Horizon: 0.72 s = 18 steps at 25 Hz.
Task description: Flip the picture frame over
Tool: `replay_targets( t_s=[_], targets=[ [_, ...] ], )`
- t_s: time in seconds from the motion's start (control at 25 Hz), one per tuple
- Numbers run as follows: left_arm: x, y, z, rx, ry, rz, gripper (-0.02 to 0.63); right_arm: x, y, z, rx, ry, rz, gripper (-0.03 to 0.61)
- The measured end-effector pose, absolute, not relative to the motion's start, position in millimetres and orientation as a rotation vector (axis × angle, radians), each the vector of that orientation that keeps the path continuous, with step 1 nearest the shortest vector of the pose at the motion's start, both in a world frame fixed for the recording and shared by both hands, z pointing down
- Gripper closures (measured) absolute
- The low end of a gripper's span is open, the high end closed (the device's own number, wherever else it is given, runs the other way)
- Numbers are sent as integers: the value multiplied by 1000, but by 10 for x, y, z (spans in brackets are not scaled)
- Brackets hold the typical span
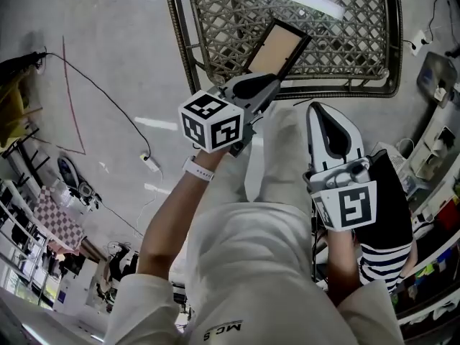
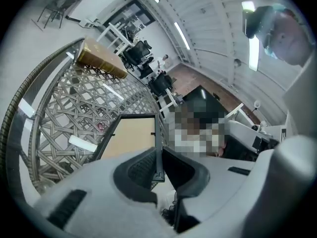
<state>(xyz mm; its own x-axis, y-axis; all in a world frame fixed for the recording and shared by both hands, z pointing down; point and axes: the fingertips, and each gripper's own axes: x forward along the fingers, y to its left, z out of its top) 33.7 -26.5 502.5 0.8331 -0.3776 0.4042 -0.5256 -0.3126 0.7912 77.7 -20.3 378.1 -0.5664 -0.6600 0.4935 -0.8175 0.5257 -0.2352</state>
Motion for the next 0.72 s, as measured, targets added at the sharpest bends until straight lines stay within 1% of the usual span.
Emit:
replay_targets(
  t_s=[0.28, 0.72],
  targets=[
    [356, -359, 4941, 1773, -588, -86, 557, 746, -210, 3796, 1213, -2426, 640, 561],
    [336, -401, 4881, 1593, -455, -327, 558, 605, -203, 3764, 1191, -2438, 638, 561]
  ],
)
